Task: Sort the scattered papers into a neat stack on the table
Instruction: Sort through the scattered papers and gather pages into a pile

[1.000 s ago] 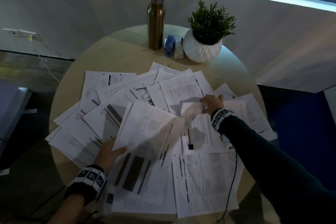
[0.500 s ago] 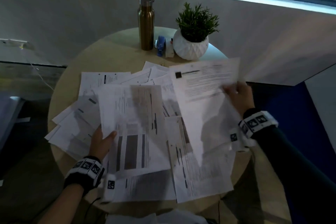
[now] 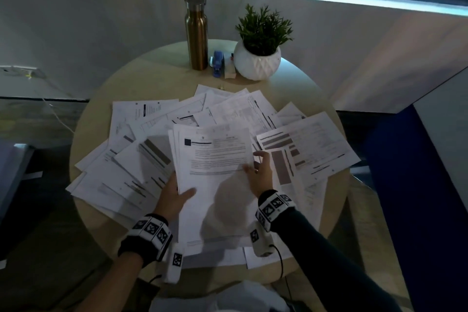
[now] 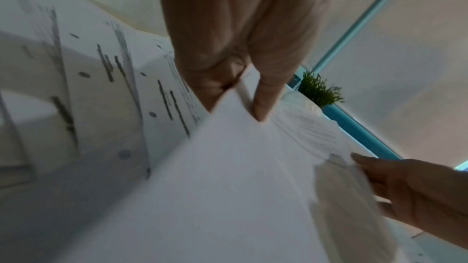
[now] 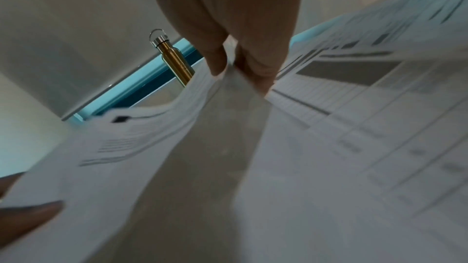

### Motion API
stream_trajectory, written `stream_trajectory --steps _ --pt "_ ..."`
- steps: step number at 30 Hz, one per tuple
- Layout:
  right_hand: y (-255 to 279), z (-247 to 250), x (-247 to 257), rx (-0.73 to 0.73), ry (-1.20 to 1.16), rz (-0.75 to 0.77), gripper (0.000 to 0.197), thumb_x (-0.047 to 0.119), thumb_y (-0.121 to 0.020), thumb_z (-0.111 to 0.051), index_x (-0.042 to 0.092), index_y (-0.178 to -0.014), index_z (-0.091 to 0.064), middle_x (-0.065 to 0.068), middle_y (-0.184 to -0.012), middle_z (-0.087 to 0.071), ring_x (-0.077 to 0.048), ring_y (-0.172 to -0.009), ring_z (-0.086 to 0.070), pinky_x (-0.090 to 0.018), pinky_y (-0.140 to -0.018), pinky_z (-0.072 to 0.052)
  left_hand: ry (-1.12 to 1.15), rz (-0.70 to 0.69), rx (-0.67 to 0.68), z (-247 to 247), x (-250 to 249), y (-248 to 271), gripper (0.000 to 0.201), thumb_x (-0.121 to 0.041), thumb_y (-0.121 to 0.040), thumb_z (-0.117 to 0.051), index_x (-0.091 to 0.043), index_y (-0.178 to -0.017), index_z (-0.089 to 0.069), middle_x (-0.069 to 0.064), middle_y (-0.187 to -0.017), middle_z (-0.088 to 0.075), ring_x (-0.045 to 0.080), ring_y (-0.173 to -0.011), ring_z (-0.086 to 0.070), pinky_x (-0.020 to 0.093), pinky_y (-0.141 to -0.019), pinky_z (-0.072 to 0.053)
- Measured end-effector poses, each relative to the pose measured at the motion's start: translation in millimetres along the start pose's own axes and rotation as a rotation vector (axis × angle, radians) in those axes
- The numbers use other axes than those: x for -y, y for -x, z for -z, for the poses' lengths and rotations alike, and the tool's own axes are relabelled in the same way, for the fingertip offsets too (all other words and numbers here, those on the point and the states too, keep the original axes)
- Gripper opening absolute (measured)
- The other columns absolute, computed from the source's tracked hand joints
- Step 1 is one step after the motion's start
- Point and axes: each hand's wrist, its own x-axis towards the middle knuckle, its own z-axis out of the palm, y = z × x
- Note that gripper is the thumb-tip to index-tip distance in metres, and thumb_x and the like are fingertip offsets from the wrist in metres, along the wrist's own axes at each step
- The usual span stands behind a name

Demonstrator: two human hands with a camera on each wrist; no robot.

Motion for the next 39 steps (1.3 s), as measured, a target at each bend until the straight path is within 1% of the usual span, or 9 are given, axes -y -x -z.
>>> stream_trajectory --steps 5,8,12,17,20,22,25,31,39 --pt "-4 49 -31 -0.343 0.519 -0.295 0.096 0.032 -0.068 -0.080 0.007 -0.140 -0.022 -0.019 -0.144 -0.030 -0.036 -0.132 -0.031 -0.048 -0.103 -0.033 -0.085 0.060 -0.225 10 22 6 0.055 0.000 -0.089 -0.053 -0.012 -0.139 -0.035 0.013 -0.136 -0.049 0.028 -0.120 -0.048 0.033 -0.099 -0.035" --pt "-4 77 -49 -0.261 0.581 -0.506 0.131 0.038 -0.053 -0.089 0.007 -0.145 -0.001 -0.021 -0.150 -0.018 -0.037 -0.139 -0.018 -0.057 -0.110 -0.022 -0.106 0.065 -0.230 15 32 7 0.055 -0.001 -0.088 -0.053 -0.013 -0.139 -0.035 0.014 -0.136 -0.049 0.028 -0.119 -0.048 0.035 -0.099 -0.035" --pt "-15 95 -63 -0.176 0.434 -0.402 0.092 0.027 -0.051 -0.090 0.014 -0.125 -0.037 -0.016 -0.129 -0.054 -0.033 -0.118 -0.051 -0.063 -0.102 -0.034 -0.097 0.083 -0.231 19 35 7 0.055 -0.002 -0.088 -0.055 -0.014 -0.138 -0.035 0.012 -0.135 -0.050 0.023 -0.114 -0.049 0.036 -0.098 -0.037" --pt "-14 116 -45 -0.038 0.519 -0.215 0.054 0.009 -0.071 -0.079 -0.007 -0.118 -0.058 -0.022 -0.121 -0.060 -0.033 -0.112 -0.057 -0.037 -0.097 -0.046 -0.094 0.105 -0.264 20 36 7 0.052 -0.002 -0.088 -0.055 -0.012 -0.136 -0.037 0.015 -0.133 -0.051 0.022 -0.108 -0.049 0.036 -0.095 -0.038" --pt "-19 136 -28 0.088 0.582 -0.094 0.013 0.008 -0.075 -0.075 -0.001 -0.074 -0.065 -0.014 -0.074 -0.061 -0.025 -0.075 -0.059 -0.018 -0.058 -0.048 -0.085 0.114 -0.274 21 39 6 0.052 -0.002 -0.088 -0.056 -0.013 -0.135 -0.038 0.014 -0.133 -0.051 0.026 -0.113 -0.051 0.039 -0.097 -0.039" --pt "-33 149 -13 0.208 0.627 -0.038 0.028 0.003 -0.074 -0.074 0.009 -0.054 -0.055 -0.001 -0.058 -0.051 -0.014 -0.059 -0.050 -0.007 -0.047 -0.037 -0.069 0.116 -0.270 22 41 6 0.053 -0.003 -0.089 -0.056 -0.013 -0.137 -0.038 0.012 -0.133 -0.051 0.021 -0.111 -0.049 0.039 -0.098 -0.039" --pt "-72 162 4 0.320 0.937 0.101 0.011 0.014 -0.072 -0.076 0.011 -0.079 -0.068 -0.009 -0.086 -0.065 -0.026 -0.088 -0.060 -0.027 -0.078 -0.042 -0.064 0.119 -0.265 24 45 5 0.054 -0.004 -0.089 -0.056 -0.015 -0.139 -0.037 0.012 -0.134 -0.051 0.019 -0.111 -0.048 0.039 -0.099 -0.038" --pt "-155 160 30 0.337 1.405 0.416 0.026 0.015 -0.078 -0.070 0.016 -0.105 -0.070 0.001 -0.145 -0.037 -0.021 -0.135 -0.030 -0.043 -0.108 -0.019 -0.048 0.167 -0.287 25 49 2 0.056 -0.002 -0.088 -0.056 -0.012 -0.140 -0.037 0.014 -0.137 -0.049 0.030 -0.122 -0.048 0.040 -0.101 -0.037" --pt "-209 120 50 0.526 1.664 0.420 0.031 0.021 -0.077 -0.072 0.016 -0.107 -0.066 -0.004 -0.136 -0.040 -0.027 -0.129 -0.033 -0.051 -0.112 -0.013 -0.031 0.196 -0.292 24 47 4 0.057 -0.003 -0.087 -0.058 -0.017 -0.139 -0.037 0.012 -0.135 -0.051 0.021 -0.112 -0.048 0.042 -0.100 -0.038"
